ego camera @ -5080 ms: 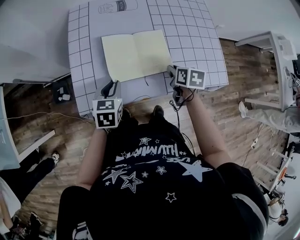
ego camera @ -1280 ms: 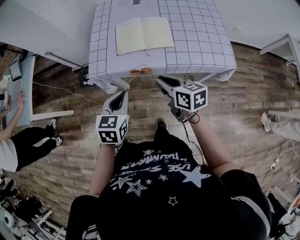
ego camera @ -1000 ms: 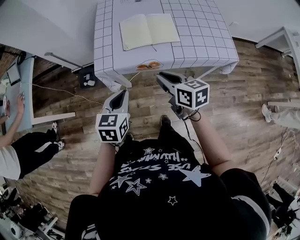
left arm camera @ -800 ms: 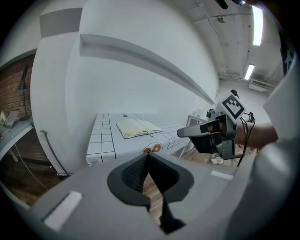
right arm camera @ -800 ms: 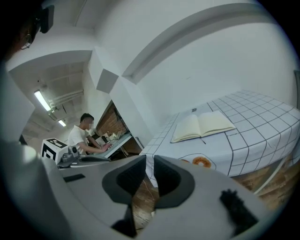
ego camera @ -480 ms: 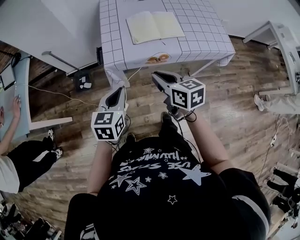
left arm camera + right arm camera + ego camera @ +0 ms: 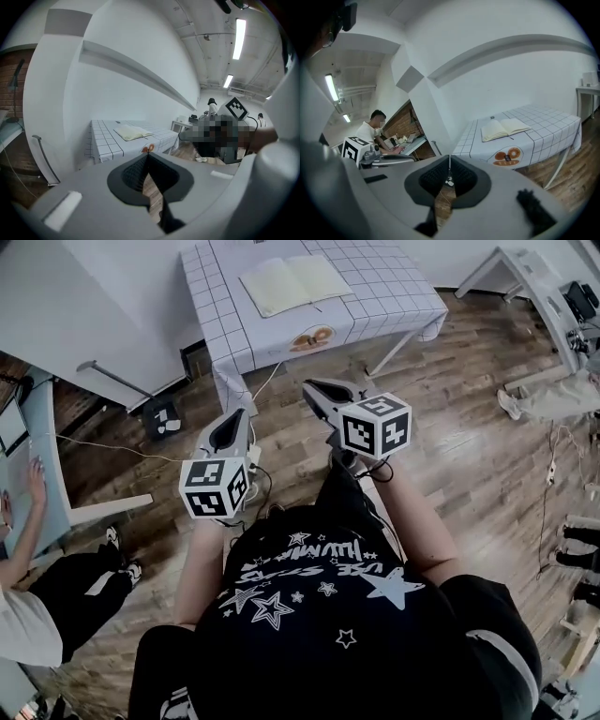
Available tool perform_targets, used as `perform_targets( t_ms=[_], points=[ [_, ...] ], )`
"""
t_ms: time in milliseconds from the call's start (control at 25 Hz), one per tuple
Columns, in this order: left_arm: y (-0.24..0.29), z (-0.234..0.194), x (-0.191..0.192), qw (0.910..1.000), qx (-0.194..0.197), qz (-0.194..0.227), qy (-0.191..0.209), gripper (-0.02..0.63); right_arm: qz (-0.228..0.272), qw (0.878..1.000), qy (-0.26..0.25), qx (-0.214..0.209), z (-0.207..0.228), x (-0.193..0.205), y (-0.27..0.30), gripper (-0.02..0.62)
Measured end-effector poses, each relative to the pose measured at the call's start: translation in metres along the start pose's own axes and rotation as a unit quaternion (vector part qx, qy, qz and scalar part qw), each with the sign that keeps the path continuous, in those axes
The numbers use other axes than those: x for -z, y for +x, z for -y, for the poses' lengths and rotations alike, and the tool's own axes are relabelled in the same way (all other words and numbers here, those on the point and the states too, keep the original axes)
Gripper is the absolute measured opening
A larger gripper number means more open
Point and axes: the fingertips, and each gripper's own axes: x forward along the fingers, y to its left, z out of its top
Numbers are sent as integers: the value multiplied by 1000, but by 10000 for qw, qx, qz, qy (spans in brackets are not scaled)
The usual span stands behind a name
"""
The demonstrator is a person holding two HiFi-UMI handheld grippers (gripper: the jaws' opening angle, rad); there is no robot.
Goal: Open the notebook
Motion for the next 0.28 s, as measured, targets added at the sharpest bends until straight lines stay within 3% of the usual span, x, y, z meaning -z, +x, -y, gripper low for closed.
perform_targets(
  t_ms=[280],
  points=[
    [-35,6,12,9992,378,47,138,11,133,9987,127,478,-37,32,-36,20]
  ],
)
